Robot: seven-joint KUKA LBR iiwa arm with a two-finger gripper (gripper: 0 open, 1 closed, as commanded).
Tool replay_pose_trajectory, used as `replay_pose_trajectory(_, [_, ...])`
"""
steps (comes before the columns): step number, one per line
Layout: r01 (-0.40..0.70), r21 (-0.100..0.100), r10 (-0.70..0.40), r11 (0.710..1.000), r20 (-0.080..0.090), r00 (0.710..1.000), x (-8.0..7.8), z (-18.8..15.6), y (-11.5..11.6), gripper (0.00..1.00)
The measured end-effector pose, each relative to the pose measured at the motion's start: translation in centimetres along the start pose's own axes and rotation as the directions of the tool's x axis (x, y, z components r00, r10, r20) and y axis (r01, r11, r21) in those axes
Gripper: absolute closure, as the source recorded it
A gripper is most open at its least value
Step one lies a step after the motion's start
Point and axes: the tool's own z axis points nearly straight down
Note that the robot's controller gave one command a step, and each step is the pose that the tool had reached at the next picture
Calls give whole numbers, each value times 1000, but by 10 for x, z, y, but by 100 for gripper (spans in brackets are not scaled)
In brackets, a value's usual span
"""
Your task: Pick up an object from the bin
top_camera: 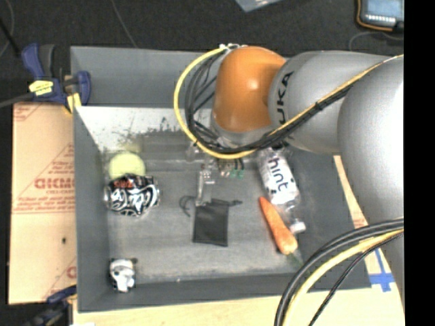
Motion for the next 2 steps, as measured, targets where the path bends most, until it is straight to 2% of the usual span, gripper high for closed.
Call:
replay_pose_trajectory(1, [-1, -1, 1, 1000, 7, 1000, -1, -5, 0, 0])
replay_pose_trajectory(2, [16, -1, -16, 1000, 12, 1000, 27, 36, -31, 0])
